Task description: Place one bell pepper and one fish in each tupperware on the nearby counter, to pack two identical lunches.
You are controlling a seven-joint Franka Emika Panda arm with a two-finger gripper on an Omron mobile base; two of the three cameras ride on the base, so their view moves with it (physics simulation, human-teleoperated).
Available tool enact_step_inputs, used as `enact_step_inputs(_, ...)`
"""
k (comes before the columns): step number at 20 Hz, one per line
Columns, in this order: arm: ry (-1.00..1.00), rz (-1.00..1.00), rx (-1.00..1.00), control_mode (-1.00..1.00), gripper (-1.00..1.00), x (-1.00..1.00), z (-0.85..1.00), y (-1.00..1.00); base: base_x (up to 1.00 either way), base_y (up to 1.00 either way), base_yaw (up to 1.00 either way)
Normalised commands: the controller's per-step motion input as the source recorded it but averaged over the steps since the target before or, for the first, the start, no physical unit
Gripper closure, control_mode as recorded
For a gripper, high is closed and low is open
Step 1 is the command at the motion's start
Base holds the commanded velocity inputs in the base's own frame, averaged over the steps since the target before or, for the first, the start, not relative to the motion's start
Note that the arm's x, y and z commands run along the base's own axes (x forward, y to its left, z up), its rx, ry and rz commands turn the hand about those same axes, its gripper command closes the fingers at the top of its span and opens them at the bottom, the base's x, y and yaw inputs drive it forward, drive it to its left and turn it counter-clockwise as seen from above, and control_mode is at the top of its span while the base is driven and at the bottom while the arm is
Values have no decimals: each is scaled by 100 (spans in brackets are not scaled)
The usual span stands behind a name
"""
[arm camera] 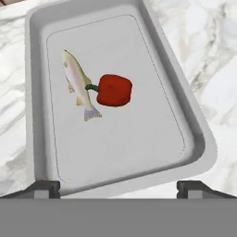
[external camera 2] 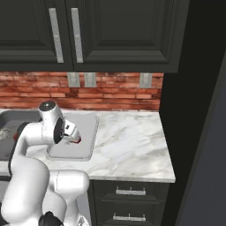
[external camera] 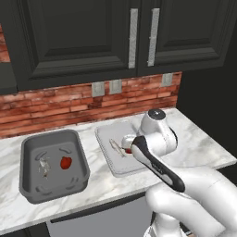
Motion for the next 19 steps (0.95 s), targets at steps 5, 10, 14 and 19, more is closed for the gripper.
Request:
enact_step_inputs(5,5,-2,0,-100,-100,-100,56,-5,0,0,0)
enact_step_inputs(10,-9,0,-7,-100,-100,-100,75,26,0,0,0)
enact_step_inputs(14,-31,0,-29,-100,-100,-100,32,95,0,0,0)
enact_step_inputs(19,-43,0,-35,-100,-100,-84,27,100,0,0,0)
